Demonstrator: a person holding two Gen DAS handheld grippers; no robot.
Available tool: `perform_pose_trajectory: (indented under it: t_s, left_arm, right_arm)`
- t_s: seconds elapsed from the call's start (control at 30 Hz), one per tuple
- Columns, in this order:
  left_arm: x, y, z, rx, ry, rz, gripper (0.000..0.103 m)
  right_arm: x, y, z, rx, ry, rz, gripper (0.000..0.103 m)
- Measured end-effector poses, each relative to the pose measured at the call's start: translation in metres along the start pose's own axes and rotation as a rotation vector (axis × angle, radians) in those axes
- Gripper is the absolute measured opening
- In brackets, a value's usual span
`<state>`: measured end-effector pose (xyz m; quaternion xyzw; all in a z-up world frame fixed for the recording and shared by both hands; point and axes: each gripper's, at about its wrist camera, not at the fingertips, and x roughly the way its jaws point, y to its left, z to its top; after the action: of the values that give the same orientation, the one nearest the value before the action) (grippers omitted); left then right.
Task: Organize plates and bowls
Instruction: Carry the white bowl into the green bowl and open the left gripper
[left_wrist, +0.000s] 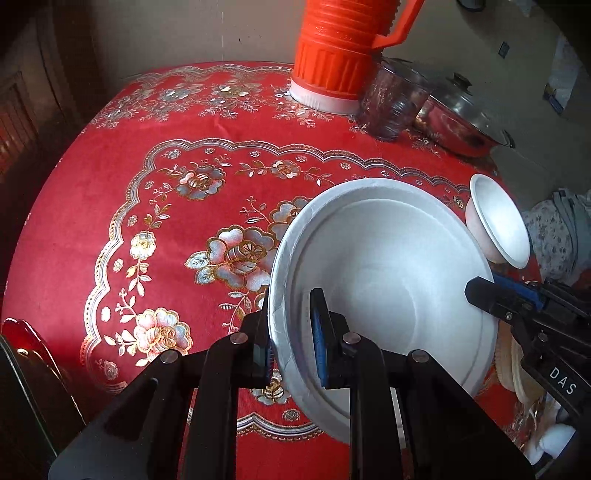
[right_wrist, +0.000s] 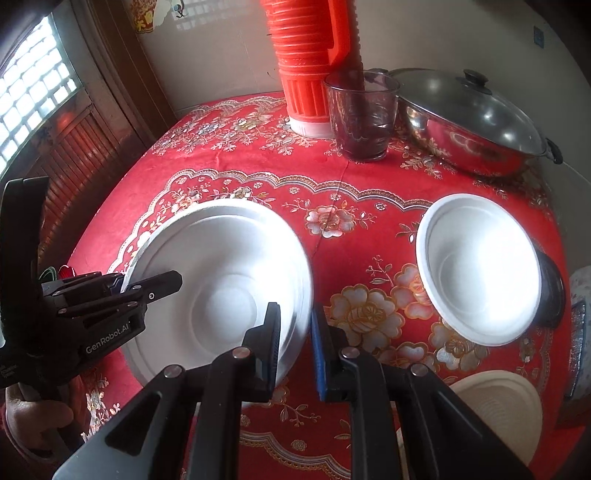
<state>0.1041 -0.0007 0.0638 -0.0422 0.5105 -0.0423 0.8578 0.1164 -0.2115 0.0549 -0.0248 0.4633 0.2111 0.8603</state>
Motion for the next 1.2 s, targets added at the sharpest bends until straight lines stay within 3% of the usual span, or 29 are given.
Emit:
perform_pose_trajectory:
  t_s: [0.77, 1.2]
  left_arm:
    - [-0.087, 0.061, -0.051, -0.024, -0.135, 0.041, 0.017]
    - [-0.118, 0.112, -0.074, -0.09, -0.197, 0.084, 0.017]
  right_arm:
    - [-0.05, 0.087, -0.028, -0.116, -0.068, 0.061, 0.016]
    - [-0.048, 0.139, -0.024, -0.194, -0.074, 0.12, 0.017]
